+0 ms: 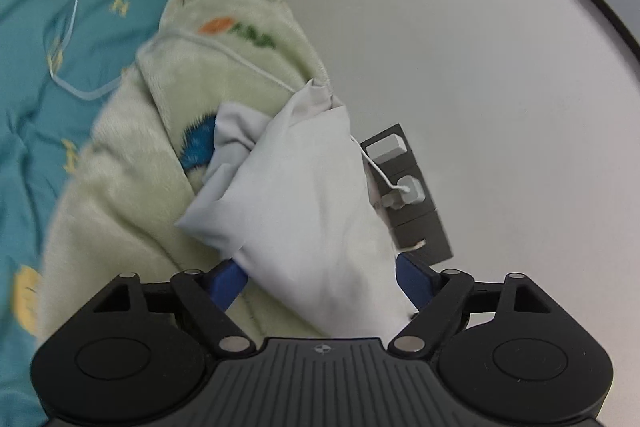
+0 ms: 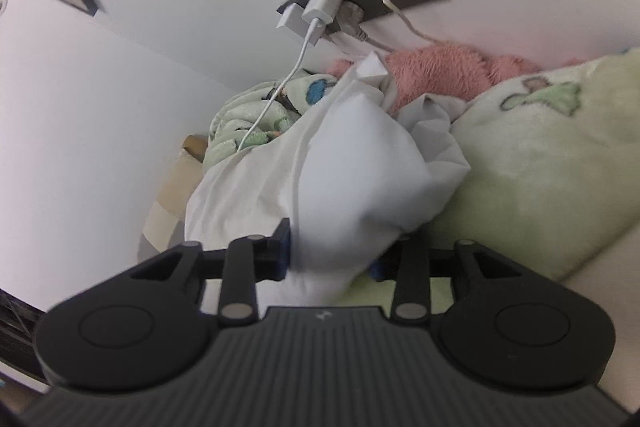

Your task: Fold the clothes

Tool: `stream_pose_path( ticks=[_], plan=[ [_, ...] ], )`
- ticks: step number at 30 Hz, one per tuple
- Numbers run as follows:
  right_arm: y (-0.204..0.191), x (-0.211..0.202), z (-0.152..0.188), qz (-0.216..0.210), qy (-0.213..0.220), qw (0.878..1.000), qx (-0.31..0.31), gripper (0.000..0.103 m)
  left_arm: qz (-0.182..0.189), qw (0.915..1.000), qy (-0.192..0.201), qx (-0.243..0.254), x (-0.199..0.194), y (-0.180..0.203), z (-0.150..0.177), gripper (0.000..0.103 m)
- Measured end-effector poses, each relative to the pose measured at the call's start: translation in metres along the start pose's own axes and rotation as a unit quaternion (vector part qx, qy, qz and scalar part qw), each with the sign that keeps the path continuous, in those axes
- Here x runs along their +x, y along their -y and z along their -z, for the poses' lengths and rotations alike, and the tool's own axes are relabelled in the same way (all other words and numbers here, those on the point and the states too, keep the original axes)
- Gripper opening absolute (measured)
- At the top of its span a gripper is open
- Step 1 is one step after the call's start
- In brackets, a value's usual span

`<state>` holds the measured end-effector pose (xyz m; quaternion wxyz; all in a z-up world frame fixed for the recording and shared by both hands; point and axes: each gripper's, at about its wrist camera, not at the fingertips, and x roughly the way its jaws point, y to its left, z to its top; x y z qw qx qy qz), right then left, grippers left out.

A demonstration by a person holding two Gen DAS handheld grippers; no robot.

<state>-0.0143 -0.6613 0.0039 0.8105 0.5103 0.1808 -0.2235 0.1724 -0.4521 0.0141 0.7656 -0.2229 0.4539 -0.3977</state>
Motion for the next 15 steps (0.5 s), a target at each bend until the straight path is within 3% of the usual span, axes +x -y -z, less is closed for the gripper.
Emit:
stream_pose_path(
  ticks=[2, 7, 10, 11, 12, 13, 15],
  plan=[
    [-0.005, -0.024, 0.006, 0.009, 0.013, 1.0, -0.025, 0.056, -0.027, 0.9983, 0.021, 0.048, -0.027, 0.008, 0.009, 0.103],
    [-0.021, -0.078, 0.026, 0.021, 0.05, 0.995, -0.087, 0.056, -0.052, 0.9885, 0.05, 0.133, -0.088, 0.041, 0.027, 0.103],
    [-0.033, -0.105, 0.039, 0.018, 0.067, 0.99, -0.126, 0.057, -0.07, 0.9786, 0.065, 0.182, -0.121, 0.059, 0.043, 0.103],
    [-0.037, -0.113, 0.045, 0.014, 0.072, 0.988, -0.136, 0.064, -0.078, 0.9742, 0.072, 0.2, -0.131, 0.064, 0.049, 0.103],
    [-0.04, -0.122, 0.05, 0.01, 0.077, 0.986, -0.146, 0.079, -0.081, 0.9705, 0.077, 0.213, -0.141, 0.068, 0.055, 0.103],
    [-0.044, -0.13, 0.056, 0.006, 0.082, 0.984, -0.156, 0.085, -0.083, 0.967, 0.083, 0.226, -0.151, 0.071, 0.062, 0.103],
    [-0.052, -0.145, 0.069, 0.006, 0.086, 0.979, -0.183, 0.084, -0.086, 0.9613, 0.095, 0.244, -0.171, 0.076, 0.075, 0.103]
  ],
)
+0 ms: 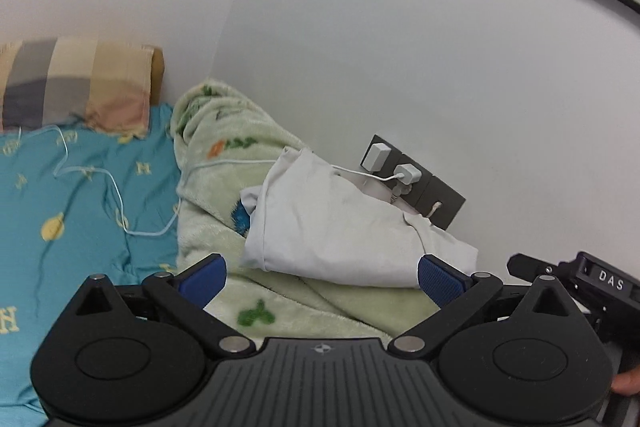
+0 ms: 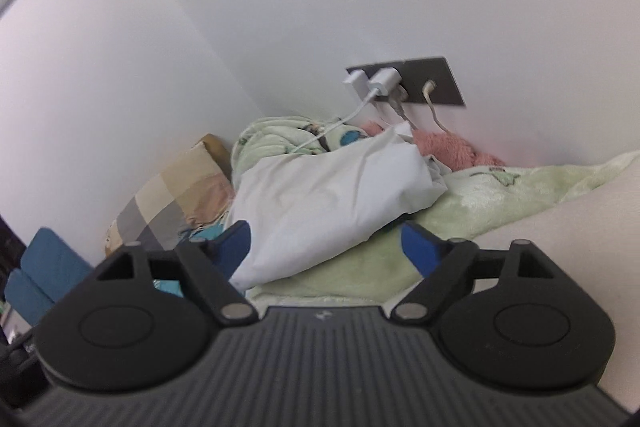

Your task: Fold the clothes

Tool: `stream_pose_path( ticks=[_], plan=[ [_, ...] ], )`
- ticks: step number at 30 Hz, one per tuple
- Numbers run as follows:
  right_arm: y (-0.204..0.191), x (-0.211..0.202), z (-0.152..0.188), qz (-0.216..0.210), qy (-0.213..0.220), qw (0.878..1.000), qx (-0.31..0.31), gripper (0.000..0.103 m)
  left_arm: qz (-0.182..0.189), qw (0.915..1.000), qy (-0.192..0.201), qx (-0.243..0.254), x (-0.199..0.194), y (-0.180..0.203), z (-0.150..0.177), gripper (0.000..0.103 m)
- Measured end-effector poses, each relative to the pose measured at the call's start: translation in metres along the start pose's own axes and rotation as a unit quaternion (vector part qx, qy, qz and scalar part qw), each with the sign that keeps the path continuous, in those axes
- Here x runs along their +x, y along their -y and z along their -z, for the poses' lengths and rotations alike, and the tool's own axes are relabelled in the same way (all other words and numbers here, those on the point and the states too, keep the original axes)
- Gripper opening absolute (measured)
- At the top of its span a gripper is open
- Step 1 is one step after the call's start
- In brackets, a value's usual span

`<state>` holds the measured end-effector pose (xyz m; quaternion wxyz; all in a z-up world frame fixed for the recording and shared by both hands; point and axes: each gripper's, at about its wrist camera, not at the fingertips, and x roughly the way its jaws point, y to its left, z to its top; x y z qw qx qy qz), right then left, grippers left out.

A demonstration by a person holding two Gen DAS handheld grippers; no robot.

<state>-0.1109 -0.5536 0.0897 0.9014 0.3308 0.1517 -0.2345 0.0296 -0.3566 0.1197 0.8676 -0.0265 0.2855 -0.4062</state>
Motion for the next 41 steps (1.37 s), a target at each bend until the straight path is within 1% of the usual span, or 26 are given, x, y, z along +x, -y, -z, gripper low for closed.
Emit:
stream_pose_path(
  ticks=[4, 6, 7, 11, 17, 19, 23, 26, 30, 32, 37, 41],
  plan=[
    [-0.023, -0.03, 0.017, -0.001, 0.009, 0.999, -0.054, 0.084, -0.016, 0.9989, 0.031, 0.032, -0.043, 0.009, 0.015, 0.103],
    [-0.035, -0.045, 0.027, -0.004, 0.02, 0.997, -0.08, 0.084, -0.025, 0.9982, 0.041, 0.037, -0.063, 0.01, 0.024, 0.103],
    [-0.041, -0.053, 0.032, -0.005, 0.027, 0.995, -0.094, 0.084, -0.032, 0.9978, 0.044, 0.038, -0.073, 0.01, 0.029, 0.103],
    [-0.068, -0.084, 0.056, -0.012, 0.054, 0.988, -0.147, 0.084, -0.069, 0.9927, 0.079, 0.06, -0.12, 0.018, 0.051, 0.103],
    [-0.101, -0.118, 0.091, -0.019, 0.075, 0.979, -0.187, 0.084, -0.079, 0.9892, 0.104, 0.066, -0.171, 0.014, 0.07, 0.103],
    [-0.107, -0.124, 0.1, -0.019, 0.074, 0.979, -0.189, 0.084, -0.086, 0.9882, 0.107, 0.068, -0.183, 0.01, 0.074, 0.103],
    [-0.117, -0.135, 0.113, -0.017, 0.081, 0.976, -0.2, 0.084, -0.101, 0.9858, 0.111, 0.075, -0.202, 0.002, 0.08, 0.103],
    [-0.121, -0.138, 0.118, -0.012, 0.083, 0.975, -0.206, 0.084, -0.105, 0.9858, 0.109, 0.074, -0.212, -0.004, 0.085, 0.103],
    [-0.122, -0.136, 0.124, -0.008, 0.077, 0.976, -0.205, 0.084, -0.127, 0.9838, 0.099, 0.079, -0.215, -0.007, 0.091, 0.103],
    [-0.121, -0.135, 0.126, -0.004, 0.072, 0.976, -0.204, 0.084, -0.118, 0.9857, 0.093, 0.076, -0.214, -0.008, 0.091, 0.103],
    [-0.12, -0.135, 0.131, 0.005, 0.067, 0.975, -0.212, 0.084, -0.116, 0.9859, 0.089, 0.081, -0.214, -0.004, 0.093, 0.103],
    [-0.119, -0.136, 0.132, 0.003, 0.063, 0.976, -0.207, 0.084, -0.113, 0.9864, 0.087, 0.082, -0.215, -0.002, 0.094, 0.103]
  ],
)
